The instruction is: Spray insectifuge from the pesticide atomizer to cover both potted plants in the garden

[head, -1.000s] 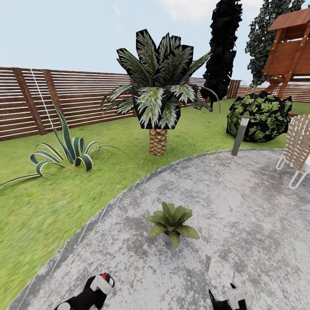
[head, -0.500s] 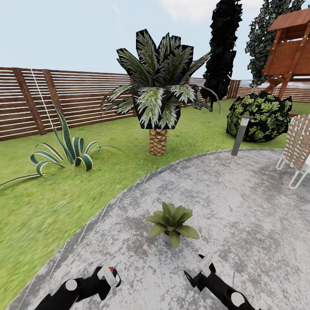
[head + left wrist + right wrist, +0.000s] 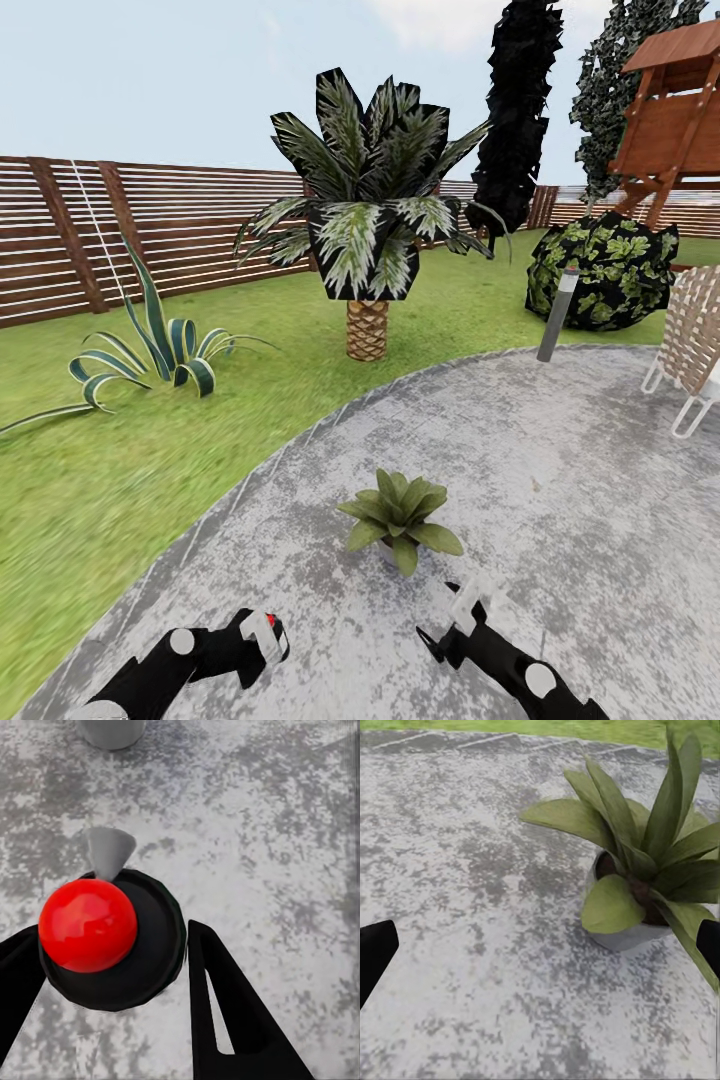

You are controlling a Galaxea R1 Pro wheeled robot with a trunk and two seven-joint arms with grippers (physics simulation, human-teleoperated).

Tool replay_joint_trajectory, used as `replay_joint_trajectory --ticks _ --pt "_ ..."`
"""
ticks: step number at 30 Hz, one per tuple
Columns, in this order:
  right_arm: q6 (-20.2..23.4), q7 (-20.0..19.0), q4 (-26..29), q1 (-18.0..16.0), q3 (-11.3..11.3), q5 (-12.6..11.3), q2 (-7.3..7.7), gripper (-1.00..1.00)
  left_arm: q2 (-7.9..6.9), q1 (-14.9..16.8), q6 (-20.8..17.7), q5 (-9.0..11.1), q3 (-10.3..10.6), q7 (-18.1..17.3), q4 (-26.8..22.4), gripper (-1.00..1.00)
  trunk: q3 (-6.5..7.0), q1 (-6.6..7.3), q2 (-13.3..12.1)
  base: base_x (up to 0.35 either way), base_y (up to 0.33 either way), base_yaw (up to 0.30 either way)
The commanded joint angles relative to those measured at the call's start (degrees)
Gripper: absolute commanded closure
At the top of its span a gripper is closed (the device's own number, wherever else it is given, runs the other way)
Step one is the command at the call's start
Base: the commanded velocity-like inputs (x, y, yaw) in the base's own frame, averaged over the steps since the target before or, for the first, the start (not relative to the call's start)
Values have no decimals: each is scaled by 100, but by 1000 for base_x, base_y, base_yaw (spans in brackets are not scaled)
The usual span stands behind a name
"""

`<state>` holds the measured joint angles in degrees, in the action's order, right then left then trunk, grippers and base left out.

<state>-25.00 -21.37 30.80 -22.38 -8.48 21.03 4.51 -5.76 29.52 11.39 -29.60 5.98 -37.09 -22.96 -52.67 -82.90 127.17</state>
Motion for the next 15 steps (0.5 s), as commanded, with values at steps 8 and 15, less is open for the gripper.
replay_joint_trajectory --ticks 8,15 --pt "134 -2371 31 -448 -42 257 -144 100 527 351 -512 -2142 9 -1311 -19 100 -5 1 2 0 0 0" --pt "161 -2556 31 -477 -394 518 -171 100 607 455 -567 -2363 1 -1351 -10 100 -5 1 2 0 0 0"
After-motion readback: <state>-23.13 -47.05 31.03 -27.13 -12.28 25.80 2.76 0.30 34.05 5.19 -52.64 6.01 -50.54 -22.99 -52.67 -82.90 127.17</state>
